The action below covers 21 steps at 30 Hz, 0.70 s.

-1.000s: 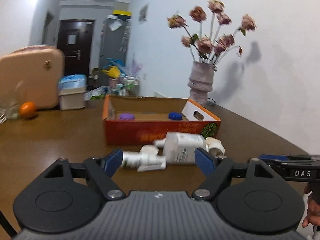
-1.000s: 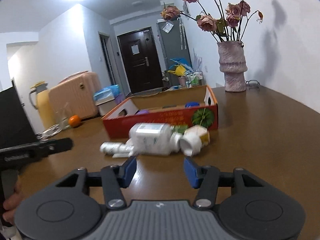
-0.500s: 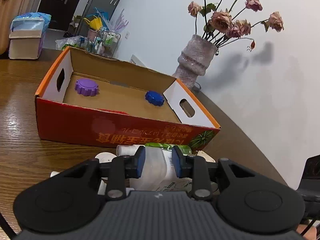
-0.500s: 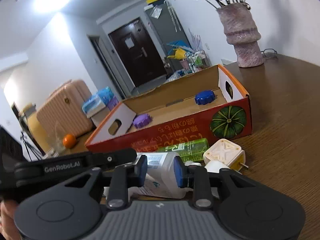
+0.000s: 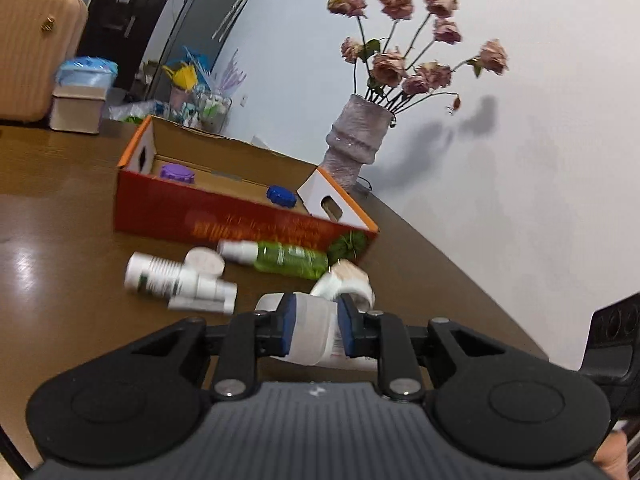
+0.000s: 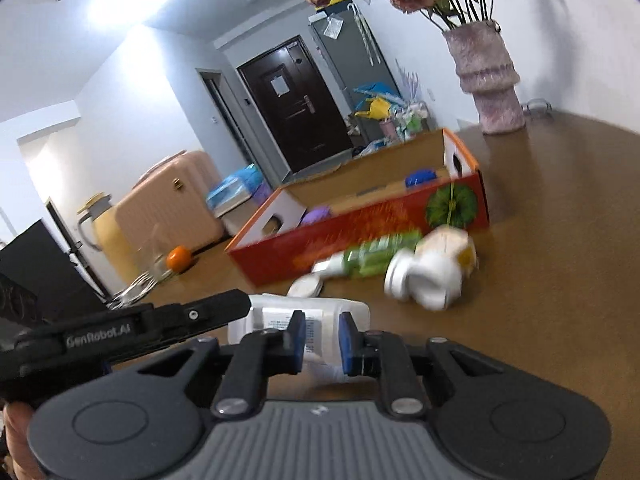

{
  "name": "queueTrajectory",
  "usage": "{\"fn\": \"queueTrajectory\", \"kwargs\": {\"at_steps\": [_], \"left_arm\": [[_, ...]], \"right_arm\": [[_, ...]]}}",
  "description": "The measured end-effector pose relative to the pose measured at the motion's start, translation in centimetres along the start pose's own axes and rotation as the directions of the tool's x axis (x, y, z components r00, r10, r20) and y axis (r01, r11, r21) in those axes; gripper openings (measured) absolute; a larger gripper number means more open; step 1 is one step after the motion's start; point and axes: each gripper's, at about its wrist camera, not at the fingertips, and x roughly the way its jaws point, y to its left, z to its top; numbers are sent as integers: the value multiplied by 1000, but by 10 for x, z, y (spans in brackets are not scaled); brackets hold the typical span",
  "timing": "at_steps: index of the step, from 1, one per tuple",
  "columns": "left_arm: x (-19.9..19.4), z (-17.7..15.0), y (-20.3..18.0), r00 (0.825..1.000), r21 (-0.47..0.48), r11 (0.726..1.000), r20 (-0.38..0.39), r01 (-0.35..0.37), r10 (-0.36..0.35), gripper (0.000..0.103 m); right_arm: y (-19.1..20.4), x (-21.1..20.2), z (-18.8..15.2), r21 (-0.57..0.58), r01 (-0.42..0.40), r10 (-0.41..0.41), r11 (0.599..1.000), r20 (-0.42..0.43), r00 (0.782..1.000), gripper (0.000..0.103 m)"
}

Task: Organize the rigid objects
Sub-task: 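Close both grippers on the white bottle and lift it, then carry the white plastic container over the box with both grippers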

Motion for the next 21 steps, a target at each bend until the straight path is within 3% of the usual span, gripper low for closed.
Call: {"fn": "queueTrajectory", "kwargs": {"at_steps": [7,10,18,21], "left_arm": [[-50,-56,-13,999,17,999,-21,-33,34,23],[-60,-68,-12,999,20,999,-28,-31,31,23],[-57,-75,-4,996,15,1000,-83,-15,17,23],[-54,-73,-1,996,34,999,-79,-42,45,28]], "right_arm": [[29,-33,-59,-116,32,-41,993,-75,996,20],[28,-40,-72,-107,13,-25,994,-115,993,20],[25,-49,-78,-112,-7,-6,994,-120,993,23],[19,-52,-74,-84,-37,27,996,-110,994,24]]}}
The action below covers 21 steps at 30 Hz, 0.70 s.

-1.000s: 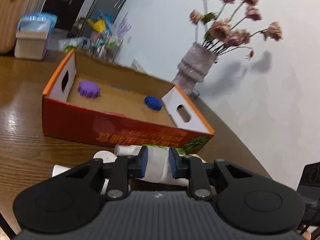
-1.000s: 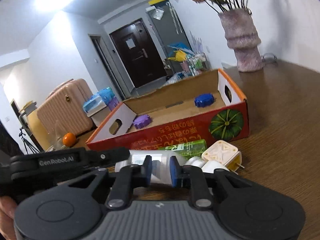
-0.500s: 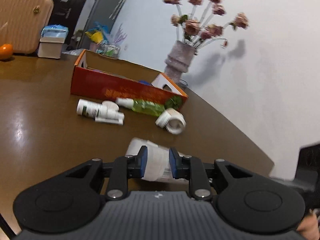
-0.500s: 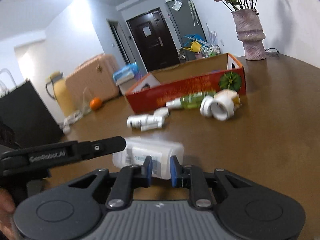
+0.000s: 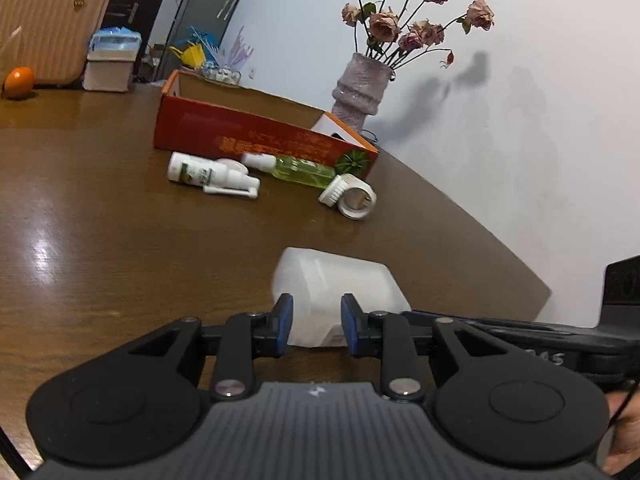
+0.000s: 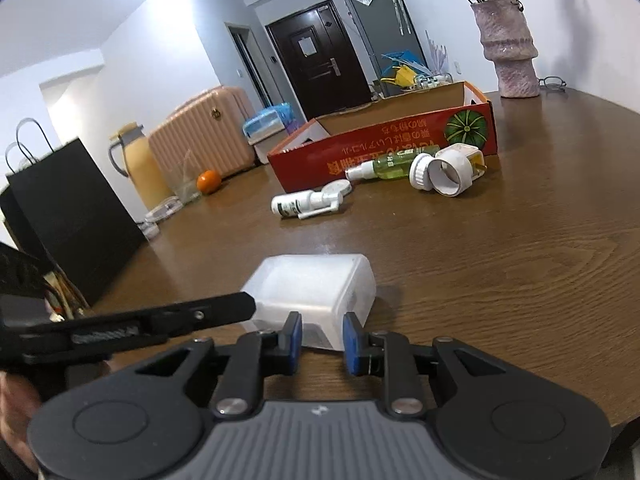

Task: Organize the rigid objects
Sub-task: 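Carry the white plastic container over the box with both grippers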

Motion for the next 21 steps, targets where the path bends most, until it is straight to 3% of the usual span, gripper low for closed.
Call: {"fn": "queueTrajectory", "kwargs": {"at_steps": [1,3,5,9,11,15,21], "left_arm": [[0,3,1,1000,1,1000,4,4,-4,29],[1,7,2,1000,-4,1000,14,25,-24,46],[5,12,3,999,-6,1000,20,31,-31,50],[22,17,8,999,-29,999,-28,37,-38,47],[28,14,12,995,-62,995,-46,83,-86,43],[23,8,5,997,-30,997,-24,71,-72,43],[9,3,-1,998,-65,996,-10,66,-67,43]], "right_arm": [[-1,0,1,1,-2,2,1000,5,1000,24],[-4,0,4,11,5,-5,1000,20,1000,29],[-8,4,7,40,3,-5,999,32,999,29],[-11,15,13,80,-3,0,997,36,999,35],[-9,19,14,81,0,-3,997,37,999,32],[-5,22,15,77,7,-10,997,37,999,31],[9,10,13,35,24,-27,999,69,997,30]]}}
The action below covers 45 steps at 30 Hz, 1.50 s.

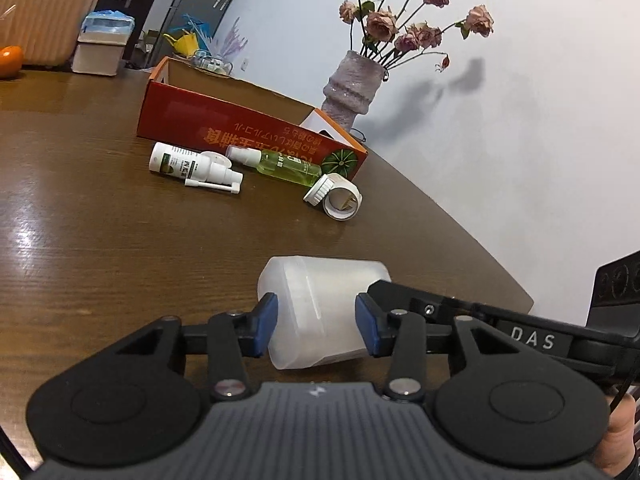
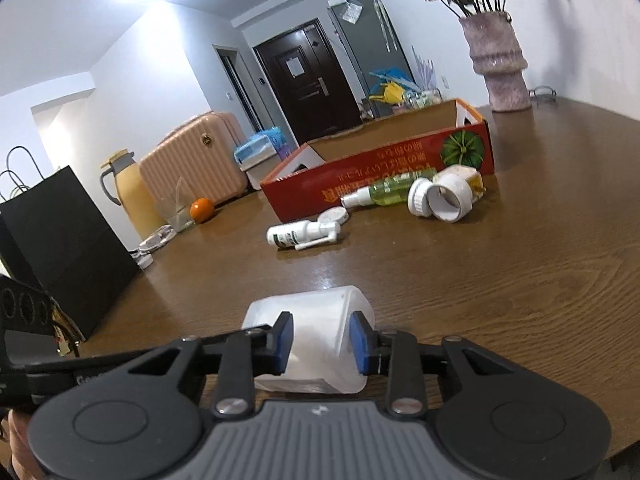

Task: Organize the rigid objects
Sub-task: 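Carry the white plastic container over the box with both grippers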

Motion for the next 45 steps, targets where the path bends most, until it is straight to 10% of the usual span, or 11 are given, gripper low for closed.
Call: {"fn": "queueTrajectory", "kwargs": {"at_steps": [9,26,37,45], "left_arm": [[-6,31,-10,997,48,999,81,8,-12,39],[97,215,-3,992,91,993,109,-79,69,39],[238,304,82,993,-65,992,-49,-111,108,38],[328,313,135,970,-114,980,-199,-164,139,36]], "right_arm": [[6,-10,20,-15,-10,11,1000,58,998,30],[-25,97,191,-25,-29,32,999,146,989,30],[-74,246,279,-40,24,-26,999,-33,999,30],[-125,355,299,51,140,-123,989,-252,960,28]]}}
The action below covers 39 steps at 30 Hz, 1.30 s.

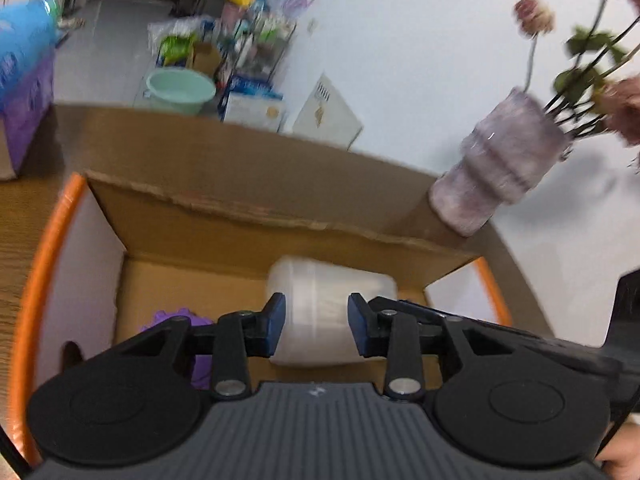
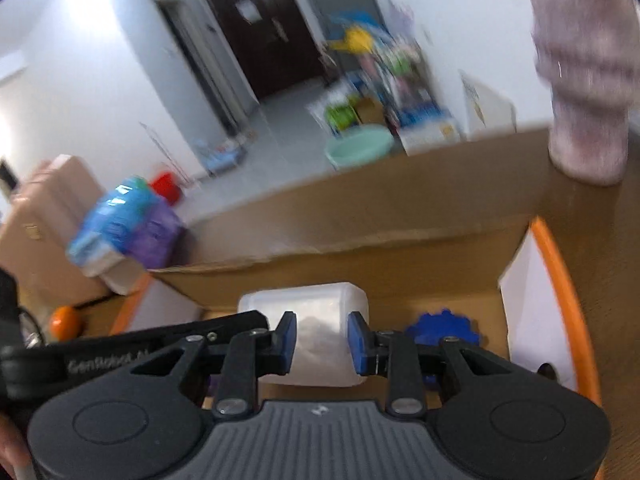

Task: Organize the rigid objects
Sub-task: 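Carry the white plastic container over the box with both grippers, then lower the container into the box and open both grippers, then withdraw both grippers from the box back toward the loose items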

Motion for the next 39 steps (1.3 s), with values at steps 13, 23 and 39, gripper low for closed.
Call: {"fn": "queueTrajectory", "kwargs": {"at_steps": [13,23,39], "left_arm": [[-3,1,9,999,-19,999,14,-50,50,57],[-92,5,-15,969,148,961,118,-232,216,86],[-233,-68,-39,881,163,909,360,-383,307,103]], "right_arm": [[5,9,6,-65,59,-58,996,14,998,33],[28,-83,15,-181,157,-135,971,128,983,84],[47,-212,-77,-349,380,-239,857,383,892,97]]}}
